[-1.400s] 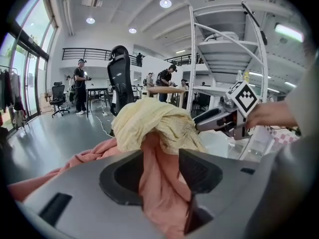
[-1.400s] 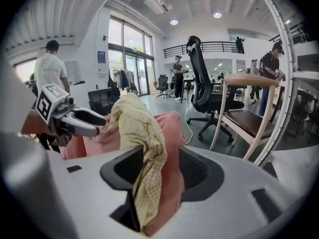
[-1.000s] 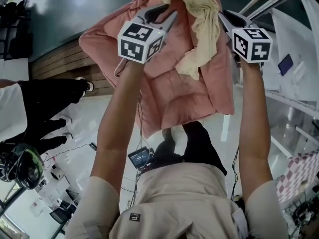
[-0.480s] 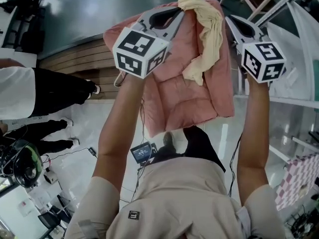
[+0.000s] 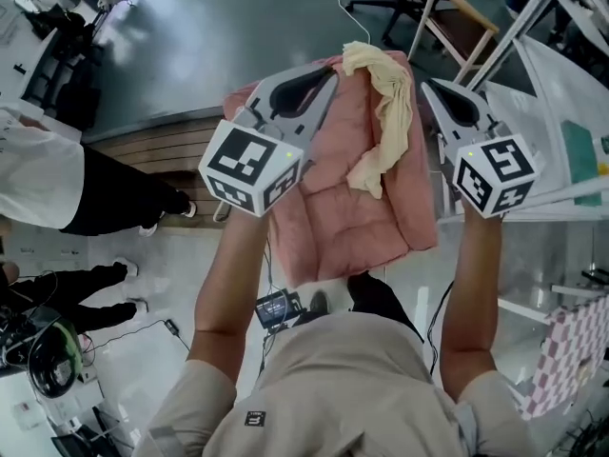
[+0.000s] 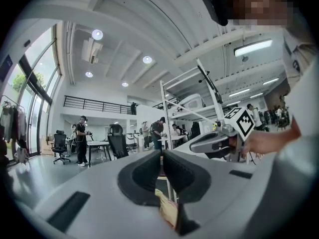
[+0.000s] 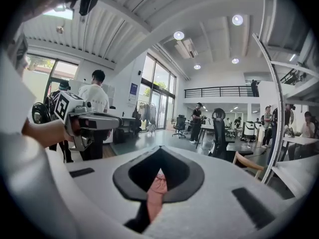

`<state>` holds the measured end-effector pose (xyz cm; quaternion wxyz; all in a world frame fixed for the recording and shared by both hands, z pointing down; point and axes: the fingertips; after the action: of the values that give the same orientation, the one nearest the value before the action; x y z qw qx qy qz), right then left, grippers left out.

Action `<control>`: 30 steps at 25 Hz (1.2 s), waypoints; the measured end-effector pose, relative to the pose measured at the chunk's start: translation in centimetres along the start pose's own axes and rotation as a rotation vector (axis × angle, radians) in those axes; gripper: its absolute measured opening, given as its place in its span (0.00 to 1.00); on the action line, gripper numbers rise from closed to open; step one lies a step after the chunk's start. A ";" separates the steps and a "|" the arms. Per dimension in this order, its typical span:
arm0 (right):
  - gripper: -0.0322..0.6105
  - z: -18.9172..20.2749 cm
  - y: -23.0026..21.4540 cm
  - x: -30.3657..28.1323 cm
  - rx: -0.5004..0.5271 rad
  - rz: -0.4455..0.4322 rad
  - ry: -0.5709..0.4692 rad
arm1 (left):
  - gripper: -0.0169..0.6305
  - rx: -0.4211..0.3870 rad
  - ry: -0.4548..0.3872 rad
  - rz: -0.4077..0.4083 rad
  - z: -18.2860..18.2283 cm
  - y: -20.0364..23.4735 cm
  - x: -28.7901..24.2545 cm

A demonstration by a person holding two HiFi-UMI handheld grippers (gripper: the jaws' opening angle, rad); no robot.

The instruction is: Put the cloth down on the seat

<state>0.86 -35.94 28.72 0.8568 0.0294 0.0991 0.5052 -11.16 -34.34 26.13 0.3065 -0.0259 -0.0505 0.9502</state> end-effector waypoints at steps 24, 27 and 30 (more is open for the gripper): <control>0.03 -7.6 10.4 12.7 0.102 -0.056 -0.093 | 0.06 -0.130 -0.122 -0.027 -10.1 -10.7 12.2; 0.03 -7.3 10.6 12.4 0.095 -0.058 -0.099 | 0.06 -0.129 -0.106 -0.029 -9.4 -10.5 12.3; 0.03 -8.1 11.3 12.4 0.104 -0.063 -0.098 | 0.06 -0.126 -0.112 -0.035 -9.7 -10.2 13.1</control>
<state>-4.64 -20.03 20.79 0.8733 0.0955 0.0840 0.4702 -15.07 -17.63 17.37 0.3177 0.0088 -0.1277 0.9395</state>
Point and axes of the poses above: the fingertips, and each gripper's own axes: x backward along the fingers, y to its left, z out of its underside, and after that the axes turned 11 degrees about z, right-handed
